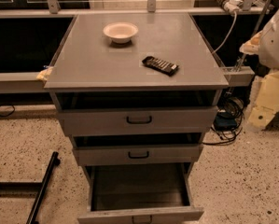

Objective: Place rxbar chocolate into bottom drawer

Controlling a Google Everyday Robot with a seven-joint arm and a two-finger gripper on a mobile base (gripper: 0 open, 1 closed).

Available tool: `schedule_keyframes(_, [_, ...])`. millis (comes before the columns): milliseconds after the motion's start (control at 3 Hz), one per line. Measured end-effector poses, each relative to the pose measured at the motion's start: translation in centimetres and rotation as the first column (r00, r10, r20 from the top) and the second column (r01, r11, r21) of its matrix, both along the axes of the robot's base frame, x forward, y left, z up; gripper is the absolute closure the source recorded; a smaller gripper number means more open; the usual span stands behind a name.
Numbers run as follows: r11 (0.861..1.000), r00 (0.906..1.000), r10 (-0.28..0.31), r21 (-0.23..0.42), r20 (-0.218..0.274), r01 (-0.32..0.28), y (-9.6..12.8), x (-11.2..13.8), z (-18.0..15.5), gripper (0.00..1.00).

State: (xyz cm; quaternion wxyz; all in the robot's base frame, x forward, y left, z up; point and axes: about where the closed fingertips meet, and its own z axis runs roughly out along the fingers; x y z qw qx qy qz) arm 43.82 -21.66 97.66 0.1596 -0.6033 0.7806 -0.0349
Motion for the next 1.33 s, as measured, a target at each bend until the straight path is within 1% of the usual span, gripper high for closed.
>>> schedule_keyframes(333, [1.000,1.0000,0.000,0.000,0.000,0.000,0.0,0.0,0.0,0.00])
schedule_keyframes(667, [0.999,0.9987,0.001,0.035,0.051,-0.003,0.1,2.4,0.3,0.00])
schedule_keyframes(1000, [0.992,0.9920,-0.042,0.126,0.119,0.027,0.2,7.3,0.4,0.00])
schedule_keyframes(1333, [0.970,0.9845,-0.091,0.237,0.150,0.053,0.7,12.6,0.0,0.00])
